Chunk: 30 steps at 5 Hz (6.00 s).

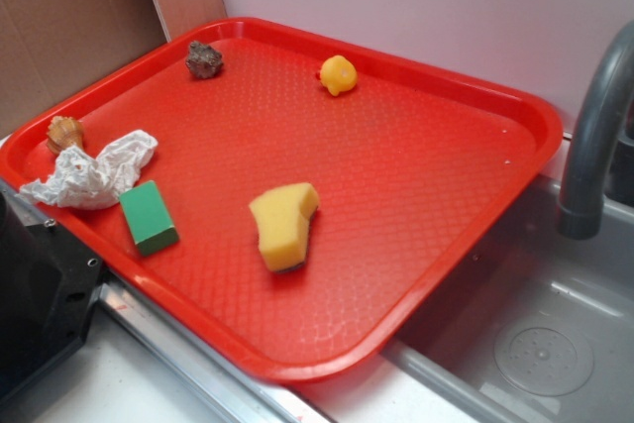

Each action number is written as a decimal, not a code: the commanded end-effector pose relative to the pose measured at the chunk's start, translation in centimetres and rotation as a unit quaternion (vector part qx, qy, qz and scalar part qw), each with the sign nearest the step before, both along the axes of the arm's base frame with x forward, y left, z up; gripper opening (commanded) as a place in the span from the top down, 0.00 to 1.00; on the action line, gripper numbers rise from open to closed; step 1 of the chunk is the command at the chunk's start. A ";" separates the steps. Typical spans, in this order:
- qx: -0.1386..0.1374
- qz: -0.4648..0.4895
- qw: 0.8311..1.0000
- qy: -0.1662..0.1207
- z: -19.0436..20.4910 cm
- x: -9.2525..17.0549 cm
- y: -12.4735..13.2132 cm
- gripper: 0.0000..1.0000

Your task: Grab the rock.

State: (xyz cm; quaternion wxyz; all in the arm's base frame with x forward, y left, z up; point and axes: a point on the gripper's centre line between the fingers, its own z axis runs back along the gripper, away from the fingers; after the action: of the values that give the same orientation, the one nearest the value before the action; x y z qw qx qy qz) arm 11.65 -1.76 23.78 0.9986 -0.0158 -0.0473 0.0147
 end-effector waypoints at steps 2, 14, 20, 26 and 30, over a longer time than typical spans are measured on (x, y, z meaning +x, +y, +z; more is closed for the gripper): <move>0.012 0.095 0.995 0.005 -5.0 5.0 4.7 0.00; 0.022 0.270 0.962 -0.037 -17.8 10.1 17.8 0.00; 0.030 0.275 0.961 -0.023 -19.3 17.2 17.8 0.00; -0.029 0.105 0.994 -0.004 -13.9 12.9 14.0 1.00; 0.027 -0.154 0.987 0.032 -7.4 10.1 8.0 1.00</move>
State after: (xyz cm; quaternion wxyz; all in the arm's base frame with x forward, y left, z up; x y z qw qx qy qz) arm 21.62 4.75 15.21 0.9905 0.0003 0.0058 -0.1373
